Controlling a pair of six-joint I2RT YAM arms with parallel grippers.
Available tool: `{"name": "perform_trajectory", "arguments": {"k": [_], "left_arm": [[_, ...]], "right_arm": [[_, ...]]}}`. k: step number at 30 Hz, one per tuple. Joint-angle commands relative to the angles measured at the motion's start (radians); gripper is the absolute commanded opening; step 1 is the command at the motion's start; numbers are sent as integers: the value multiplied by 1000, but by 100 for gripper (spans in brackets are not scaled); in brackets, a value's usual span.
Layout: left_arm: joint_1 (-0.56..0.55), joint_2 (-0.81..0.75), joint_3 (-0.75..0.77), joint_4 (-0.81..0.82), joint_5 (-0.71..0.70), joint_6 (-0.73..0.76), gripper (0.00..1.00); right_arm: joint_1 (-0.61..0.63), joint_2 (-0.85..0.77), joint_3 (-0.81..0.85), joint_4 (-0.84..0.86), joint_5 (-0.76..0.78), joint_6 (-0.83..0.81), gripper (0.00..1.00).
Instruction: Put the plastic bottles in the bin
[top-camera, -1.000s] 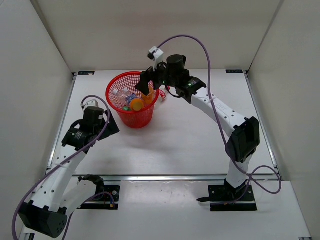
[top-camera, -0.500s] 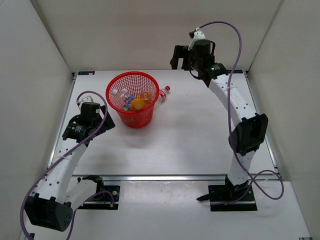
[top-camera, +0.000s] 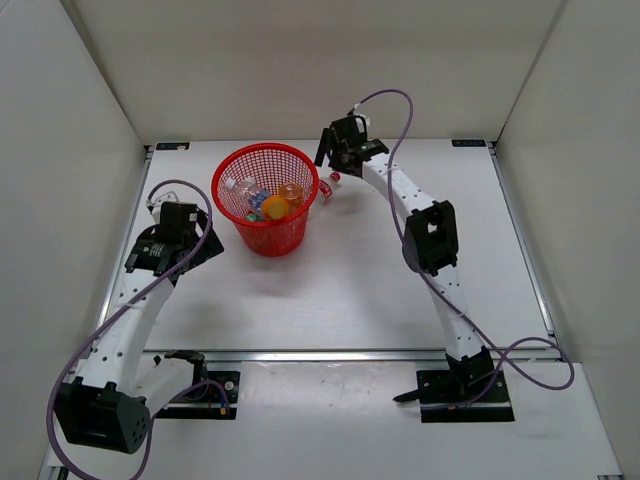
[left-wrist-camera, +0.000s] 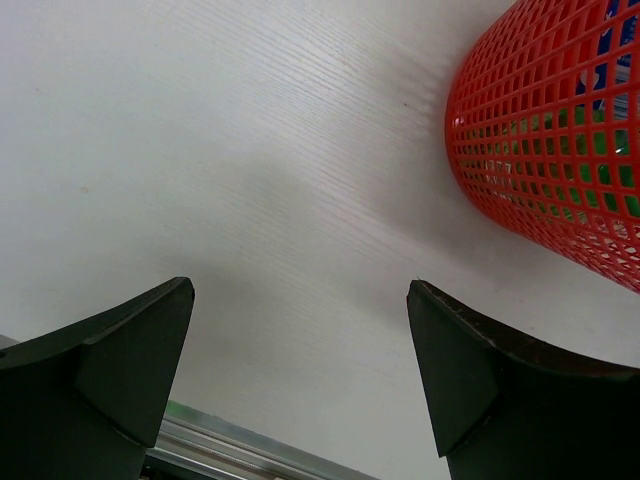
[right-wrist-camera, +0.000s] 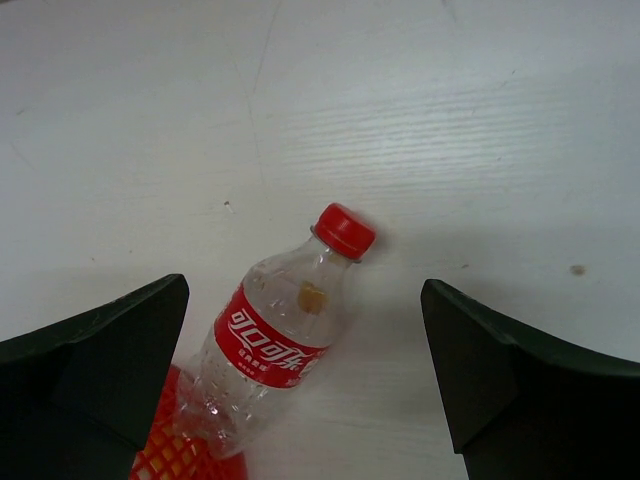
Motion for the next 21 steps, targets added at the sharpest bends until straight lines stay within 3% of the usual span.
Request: {"name": "perform_trajectory", "arguments": {"k": [1, 6, 21], "left_arm": [[5, -50, 38, -25, -47, 11, 99], [1, -63, 49, -65, -61, 23, 99], [-12, -112, 23, -90, -44, 31, 99]], "right_arm": [[39, 26, 102, -41, 109, 130, 100], [87, 97, 157, -89, 218, 198, 99], [84, 250, 260, -172, 172, 299, 98]]}}
